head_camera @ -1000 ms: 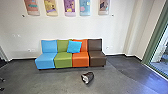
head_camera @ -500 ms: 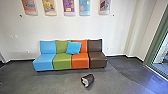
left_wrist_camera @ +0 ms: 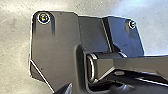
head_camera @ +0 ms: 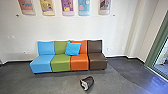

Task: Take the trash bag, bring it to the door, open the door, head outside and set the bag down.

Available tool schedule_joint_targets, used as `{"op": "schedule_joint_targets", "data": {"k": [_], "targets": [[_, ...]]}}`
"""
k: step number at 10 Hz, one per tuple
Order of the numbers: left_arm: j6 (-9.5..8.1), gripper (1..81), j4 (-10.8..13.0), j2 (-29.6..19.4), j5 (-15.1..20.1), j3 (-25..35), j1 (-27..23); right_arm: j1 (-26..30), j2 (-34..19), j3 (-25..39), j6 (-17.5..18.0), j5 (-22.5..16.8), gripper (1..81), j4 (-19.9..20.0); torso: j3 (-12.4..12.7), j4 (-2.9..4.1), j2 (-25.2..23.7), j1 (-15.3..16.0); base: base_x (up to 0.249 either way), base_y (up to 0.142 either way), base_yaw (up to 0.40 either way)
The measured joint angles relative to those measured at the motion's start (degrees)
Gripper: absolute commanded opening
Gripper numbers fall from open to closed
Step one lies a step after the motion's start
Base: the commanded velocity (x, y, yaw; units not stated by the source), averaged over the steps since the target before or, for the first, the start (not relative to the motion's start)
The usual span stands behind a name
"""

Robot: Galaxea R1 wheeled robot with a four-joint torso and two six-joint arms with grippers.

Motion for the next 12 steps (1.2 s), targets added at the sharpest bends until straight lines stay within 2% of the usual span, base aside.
{"op": "schedule_joint_targets", "data": {"k": [12], "targets": [[0.0, 81.1, -0.1, 0.0, 0.0, 0.1, -0.1, -0.1, -0.1, -1.4, 0.0, 0.0, 81.1, 0.0, 0.0, 0.0, 0.0, 0.0, 0.164, -0.061, 0.0]]}}
